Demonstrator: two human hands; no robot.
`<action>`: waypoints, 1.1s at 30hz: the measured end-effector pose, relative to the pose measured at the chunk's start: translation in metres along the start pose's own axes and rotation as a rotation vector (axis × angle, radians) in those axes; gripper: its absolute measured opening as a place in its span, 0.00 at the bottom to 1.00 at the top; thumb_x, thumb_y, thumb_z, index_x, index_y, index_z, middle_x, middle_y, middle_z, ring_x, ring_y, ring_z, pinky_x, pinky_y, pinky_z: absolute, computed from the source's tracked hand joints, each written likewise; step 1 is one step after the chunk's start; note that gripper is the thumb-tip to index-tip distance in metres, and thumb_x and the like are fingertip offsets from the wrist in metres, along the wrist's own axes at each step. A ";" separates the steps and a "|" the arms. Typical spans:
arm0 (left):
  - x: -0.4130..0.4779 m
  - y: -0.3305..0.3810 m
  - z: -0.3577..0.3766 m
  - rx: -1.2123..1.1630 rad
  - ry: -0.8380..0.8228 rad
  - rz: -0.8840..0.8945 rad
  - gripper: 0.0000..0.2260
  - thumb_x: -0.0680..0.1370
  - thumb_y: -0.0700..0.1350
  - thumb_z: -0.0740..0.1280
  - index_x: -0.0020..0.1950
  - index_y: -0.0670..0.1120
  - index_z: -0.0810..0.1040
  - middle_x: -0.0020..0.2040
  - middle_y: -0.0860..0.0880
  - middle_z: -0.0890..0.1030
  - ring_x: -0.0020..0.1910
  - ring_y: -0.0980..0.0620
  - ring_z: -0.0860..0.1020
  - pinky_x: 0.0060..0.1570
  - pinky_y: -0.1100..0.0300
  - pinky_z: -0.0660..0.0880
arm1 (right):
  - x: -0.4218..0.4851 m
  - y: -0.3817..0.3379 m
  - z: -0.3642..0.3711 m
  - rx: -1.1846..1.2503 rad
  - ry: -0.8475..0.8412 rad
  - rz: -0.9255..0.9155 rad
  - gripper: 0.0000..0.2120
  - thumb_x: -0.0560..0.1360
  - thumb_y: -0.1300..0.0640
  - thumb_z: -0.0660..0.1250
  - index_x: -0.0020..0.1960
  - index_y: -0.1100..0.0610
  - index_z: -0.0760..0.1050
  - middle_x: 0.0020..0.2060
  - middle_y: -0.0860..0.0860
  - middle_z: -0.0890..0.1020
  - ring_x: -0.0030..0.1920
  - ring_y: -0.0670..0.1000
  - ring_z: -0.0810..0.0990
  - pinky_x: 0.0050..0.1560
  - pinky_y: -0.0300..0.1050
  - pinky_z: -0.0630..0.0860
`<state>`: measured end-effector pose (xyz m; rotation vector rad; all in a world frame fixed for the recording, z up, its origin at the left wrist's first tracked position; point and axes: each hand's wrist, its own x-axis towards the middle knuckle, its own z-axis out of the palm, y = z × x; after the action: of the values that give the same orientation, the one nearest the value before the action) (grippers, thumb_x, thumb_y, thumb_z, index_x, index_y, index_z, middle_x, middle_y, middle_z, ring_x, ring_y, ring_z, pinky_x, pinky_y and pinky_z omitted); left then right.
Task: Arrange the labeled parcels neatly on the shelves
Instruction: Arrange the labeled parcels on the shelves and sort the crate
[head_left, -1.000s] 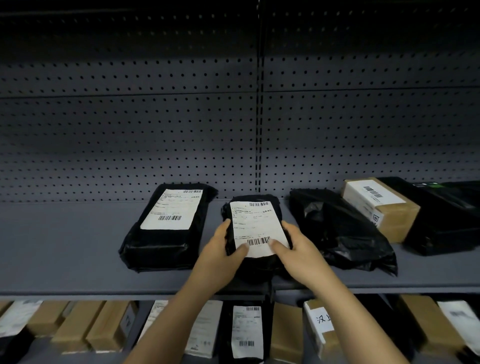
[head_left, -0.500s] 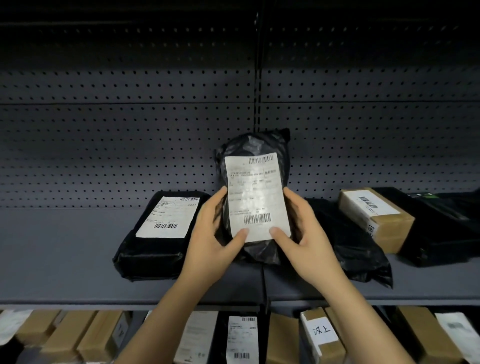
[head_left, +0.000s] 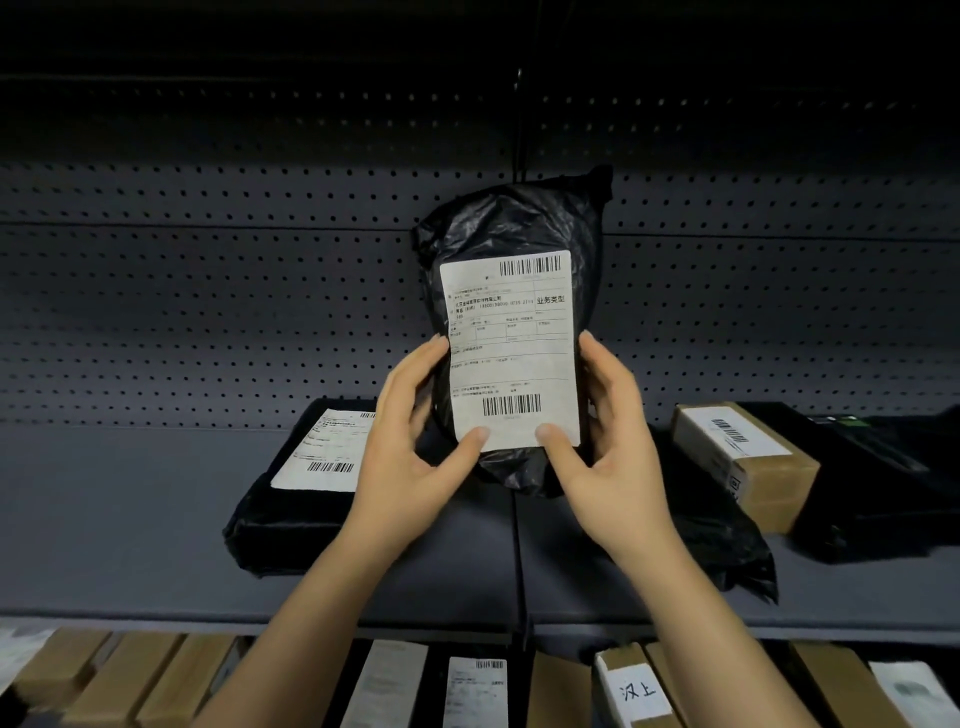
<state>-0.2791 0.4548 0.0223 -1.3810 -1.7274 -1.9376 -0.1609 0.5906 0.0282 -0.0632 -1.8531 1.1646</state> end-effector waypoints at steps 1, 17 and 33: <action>0.000 0.000 0.000 0.002 0.002 0.006 0.33 0.72 0.36 0.72 0.73 0.52 0.64 0.72 0.48 0.67 0.74 0.49 0.65 0.71 0.48 0.66 | 0.000 0.000 0.000 0.001 0.001 -0.001 0.36 0.75 0.69 0.68 0.73 0.42 0.60 0.72 0.39 0.68 0.73 0.41 0.64 0.73 0.53 0.66; -0.008 -0.007 -0.005 0.178 -0.035 -0.090 0.28 0.77 0.44 0.68 0.75 0.55 0.62 0.72 0.58 0.67 0.73 0.58 0.64 0.71 0.54 0.66 | -0.007 0.015 0.009 -0.109 -0.056 0.124 0.38 0.76 0.64 0.67 0.76 0.39 0.56 0.73 0.39 0.65 0.73 0.41 0.63 0.72 0.55 0.67; -0.030 -0.041 -0.002 0.584 -0.260 -0.468 0.22 0.81 0.45 0.61 0.75 0.45 0.64 0.74 0.50 0.67 0.72 0.52 0.65 0.70 0.53 0.65 | -0.020 0.041 0.035 -0.262 -0.334 0.493 0.29 0.80 0.63 0.62 0.77 0.50 0.56 0.66 0.46 0.73 0.57 0.42 0.72 0.51 0.30 0.69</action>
<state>-0.2915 0.4532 -0.0272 -1.1047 -2.6512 -1.2626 -0.1907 0.5795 -0.0201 -0.5271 -2.3641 1.3084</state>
